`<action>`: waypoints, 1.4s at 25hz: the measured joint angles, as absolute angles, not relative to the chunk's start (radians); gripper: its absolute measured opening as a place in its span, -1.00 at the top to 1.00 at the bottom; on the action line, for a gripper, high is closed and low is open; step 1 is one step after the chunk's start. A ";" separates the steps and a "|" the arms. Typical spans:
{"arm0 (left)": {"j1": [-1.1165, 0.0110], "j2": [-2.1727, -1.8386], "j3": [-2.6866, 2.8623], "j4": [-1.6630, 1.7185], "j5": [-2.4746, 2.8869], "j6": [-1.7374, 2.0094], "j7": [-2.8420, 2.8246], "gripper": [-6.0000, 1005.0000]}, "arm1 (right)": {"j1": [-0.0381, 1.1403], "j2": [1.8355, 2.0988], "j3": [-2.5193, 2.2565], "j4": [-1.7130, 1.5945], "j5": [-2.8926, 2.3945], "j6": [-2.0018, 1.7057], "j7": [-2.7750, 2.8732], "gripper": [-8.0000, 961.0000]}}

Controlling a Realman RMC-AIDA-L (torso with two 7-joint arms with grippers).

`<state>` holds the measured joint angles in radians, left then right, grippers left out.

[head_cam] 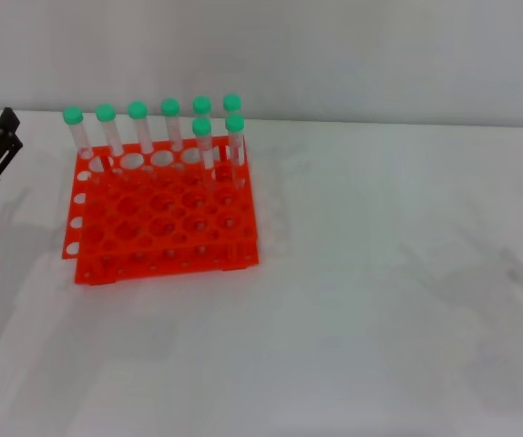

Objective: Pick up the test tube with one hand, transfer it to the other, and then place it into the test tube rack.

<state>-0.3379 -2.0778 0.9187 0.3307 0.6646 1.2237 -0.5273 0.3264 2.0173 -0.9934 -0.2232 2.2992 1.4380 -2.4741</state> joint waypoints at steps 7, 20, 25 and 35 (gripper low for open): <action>-0.342 -2.078 0.920 0.320 0.651 1.236 -0.495 -0.72 | 0.358 2.023 -0.942 -0.146 2.300 1.433 -2.538 -0.79; -0.344 -2.075 0.929 0.315 0.646 1.239 -0.601 -0.72 | 0.376 2.025 -0.932 -0.122 2.299 1.444 -2.545 -0.79; -0.341 -2.075 0.930 0.316 0.663 1.239 -0.645 -0.72 | 0.374 2.022 -0.931 -0.124 2.299 1.471 -2.546 -0.79; -0.352 -2.074 0.923 0.317 0.714 1.239 -0.647 -0.72 | 0.365 2.023 -0.931 -0.119 2.299 1.500 -2.545 -0.79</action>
<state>-0.3518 -2.0744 0.9235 0.3174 0.7140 1.2386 -0.6474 0.3649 2.0230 -0.9310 -0.1193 2.2993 1.4997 -2.5451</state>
